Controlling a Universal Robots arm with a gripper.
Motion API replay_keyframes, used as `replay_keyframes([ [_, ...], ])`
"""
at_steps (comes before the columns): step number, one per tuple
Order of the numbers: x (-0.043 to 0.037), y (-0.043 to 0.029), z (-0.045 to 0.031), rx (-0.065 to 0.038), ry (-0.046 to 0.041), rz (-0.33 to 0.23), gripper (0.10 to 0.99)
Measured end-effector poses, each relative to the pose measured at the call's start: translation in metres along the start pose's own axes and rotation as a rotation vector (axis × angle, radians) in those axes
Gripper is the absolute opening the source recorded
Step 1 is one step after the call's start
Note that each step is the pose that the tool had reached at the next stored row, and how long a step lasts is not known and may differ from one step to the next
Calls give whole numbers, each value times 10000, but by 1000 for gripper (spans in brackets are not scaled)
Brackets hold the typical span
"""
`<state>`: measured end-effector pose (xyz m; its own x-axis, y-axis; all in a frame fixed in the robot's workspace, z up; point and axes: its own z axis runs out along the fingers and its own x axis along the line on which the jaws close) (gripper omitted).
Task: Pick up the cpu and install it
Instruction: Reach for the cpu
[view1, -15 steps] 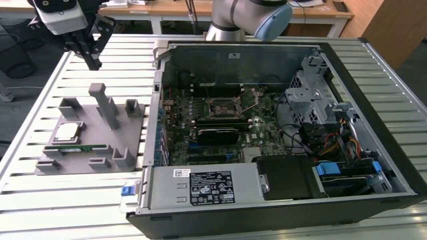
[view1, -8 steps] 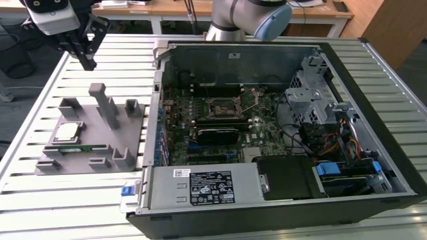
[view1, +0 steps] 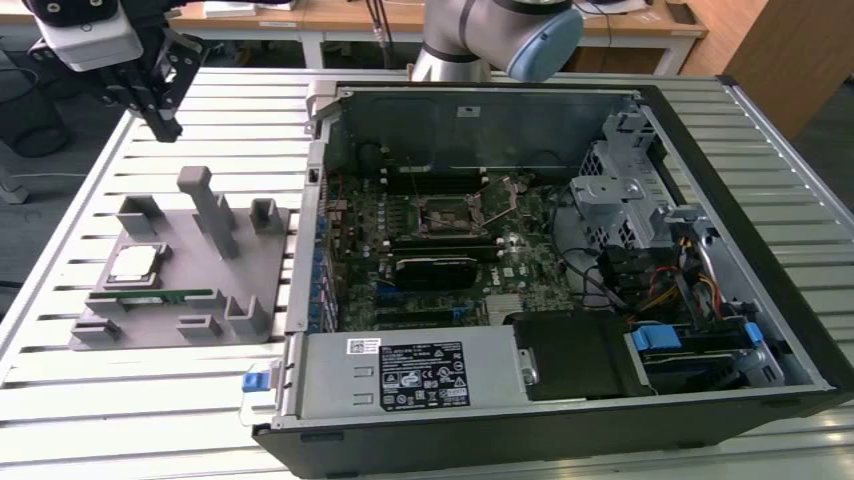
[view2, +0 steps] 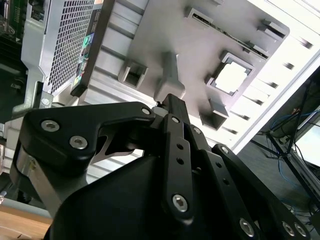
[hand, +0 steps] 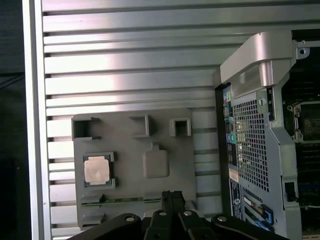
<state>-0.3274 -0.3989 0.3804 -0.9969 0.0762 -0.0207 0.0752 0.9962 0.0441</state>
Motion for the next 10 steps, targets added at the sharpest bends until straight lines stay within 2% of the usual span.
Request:
replay_keyframes([
  [10, 127, -10, 7, 1, 7, 1, 106],
])
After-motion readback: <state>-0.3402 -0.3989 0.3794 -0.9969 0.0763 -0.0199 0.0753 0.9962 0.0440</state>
